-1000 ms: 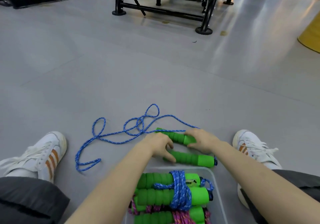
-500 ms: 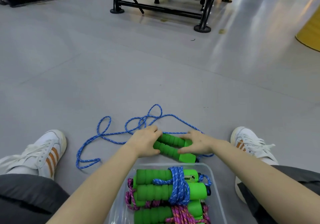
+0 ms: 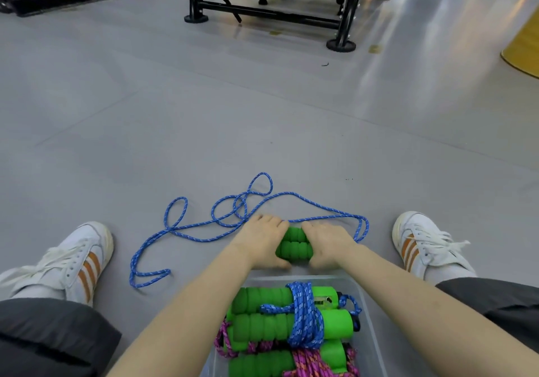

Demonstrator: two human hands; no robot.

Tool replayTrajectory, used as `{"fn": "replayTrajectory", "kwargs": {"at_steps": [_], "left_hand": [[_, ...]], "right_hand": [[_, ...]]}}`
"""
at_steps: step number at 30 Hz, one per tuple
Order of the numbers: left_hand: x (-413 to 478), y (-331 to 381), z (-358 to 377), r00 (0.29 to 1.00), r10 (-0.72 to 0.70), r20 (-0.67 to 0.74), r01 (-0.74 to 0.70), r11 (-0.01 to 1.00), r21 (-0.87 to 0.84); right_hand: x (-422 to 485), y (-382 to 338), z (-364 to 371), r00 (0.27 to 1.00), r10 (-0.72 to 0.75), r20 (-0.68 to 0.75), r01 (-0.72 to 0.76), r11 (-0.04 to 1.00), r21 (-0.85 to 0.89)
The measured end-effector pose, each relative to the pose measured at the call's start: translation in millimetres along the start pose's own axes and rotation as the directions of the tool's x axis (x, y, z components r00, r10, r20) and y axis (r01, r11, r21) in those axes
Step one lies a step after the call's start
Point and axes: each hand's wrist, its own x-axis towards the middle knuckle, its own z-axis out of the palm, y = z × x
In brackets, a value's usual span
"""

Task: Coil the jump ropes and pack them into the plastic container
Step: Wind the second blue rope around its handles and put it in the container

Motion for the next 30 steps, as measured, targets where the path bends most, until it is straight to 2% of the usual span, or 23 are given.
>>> {"fn": "replayTrajectory", "kwargs": {"at_steps": [3,5,8,9,11,14,17,21,23,26,28,29,30], "left_hand": [[0.5,5.2,-4.7,0.995,0.007,-0.095,-0.004,1.000,0.031],[-1.8,2.1,-24.2,0.992,-0.043,-0.119,0.038,0.998,-0.042],[-13.2,-19.0,-70.0,0.992,-0.112,0.053,0.122,0.963,-0.239],[-19.0,-26.9,-86.2,0.984,-0.129,0.127,0.166,0.921,-0.352],[-33.6,-39.0,-117.3,0.965,-0.119,0.234,0.239,0.764,-0.599],[-58.2,-40.2,-156.2,0.956,0.007,0.294,0.250,0.508,-0.825],[-79.3,-34.9,-183.8,0.928,0.157,0.337,0.266,0.353,-0.897],[-104.9,-29.9,-210.9,0.896,0.227,0.382,0.323,0.255,-0.911],[-118.1,-28.3,-220.1,0.894,0.248,0.373,0.334,0.185,-0.924],[-132.6,-27.8,-226.1,0.878,0.329,0.348,0.341,0.080,-0.936],[-137.8,-27.6,-226.4,0.889,0.316,0.331,0.335,0.040,-0.941],[-139.2,-28.4,-225.3,0.899,0.309,0.310,0.323,0.010,-0.946],[-140.5,-28.9,-224.5,0.907,0.314,0.280,0.306,-0.038,-0.951]], "right_hand": [[-2.0,-2.2,-15.9,0.992,-0.120,-0.035,0.123,0.989,0.085],[-4.4,-2.7,-39.1,0.985,-0.162,-0.053,0.168,0.976,0.141],[-14.6,1.5,-86.2,0.983,-0.156,-0.096,0.172,0.964,0.201],[-20.6,3.6,-103.4,0.983,-0.132,-0.126,0.161,0.952,0.261],[-35.7,5.9,-138.0,0.979,-0.083,-0.185,0.153,0.902,0.403],[-60.9,2.5,-181.3,0.959,-0.118,-0.258,0.228,0.861,0.454],[-89.9,-5.8,-211.9,0.942,-0.184,-0.282,0.303,0.829,0.469],[-122.0,-15.6,-233.9,0.940,-0.210,-0.268,0.325,0.784,0.529],[-133.6,-20.1,-236.8,0.926,-0.226,-0.304,0.355,0.798,0.487],[-141.5,-25.2,-235.1,0.879,-0.298,-0.372,0.378,0.911,0.163],[-141.5,-28.1,-233.7,0.818,-0.343,-0.462,0.401,0.916,0.031],[-138.9,-29.6,-233.4,0.786,-0.343,-0.515,0.424,0.905,0.044],[-135.6,-30.0,-232.2,0.777,-0.286,-0.561,0.442,0.883,0.161]]}}
